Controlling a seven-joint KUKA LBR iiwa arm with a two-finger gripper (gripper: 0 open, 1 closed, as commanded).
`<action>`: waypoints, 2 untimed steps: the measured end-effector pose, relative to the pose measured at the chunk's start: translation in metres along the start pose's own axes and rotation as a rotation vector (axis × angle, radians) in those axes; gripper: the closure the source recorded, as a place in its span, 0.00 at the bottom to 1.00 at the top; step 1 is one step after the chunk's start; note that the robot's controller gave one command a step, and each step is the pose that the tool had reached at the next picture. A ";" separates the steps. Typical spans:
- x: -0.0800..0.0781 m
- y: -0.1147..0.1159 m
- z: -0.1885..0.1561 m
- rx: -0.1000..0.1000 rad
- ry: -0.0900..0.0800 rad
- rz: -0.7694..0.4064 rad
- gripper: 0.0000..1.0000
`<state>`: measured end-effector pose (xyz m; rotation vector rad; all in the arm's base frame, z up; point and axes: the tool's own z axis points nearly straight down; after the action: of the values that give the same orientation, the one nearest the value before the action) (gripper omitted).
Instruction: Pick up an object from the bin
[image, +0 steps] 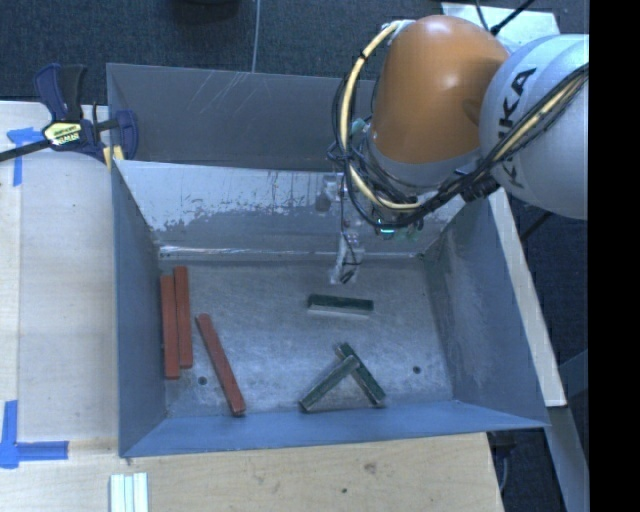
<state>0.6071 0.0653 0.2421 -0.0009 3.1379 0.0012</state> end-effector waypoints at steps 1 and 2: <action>0.036 -0.054 0.119 0.002 0.010 -0.104 0.00; 0.013 -0.063 0.167 0.000 0.004 -0.278 0.00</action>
Offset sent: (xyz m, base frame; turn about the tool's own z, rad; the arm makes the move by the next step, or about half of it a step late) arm -0.0335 -0.0507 -0.1146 -0.1071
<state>0.5945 0.0019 0.0747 -0.4361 3.1111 0.0002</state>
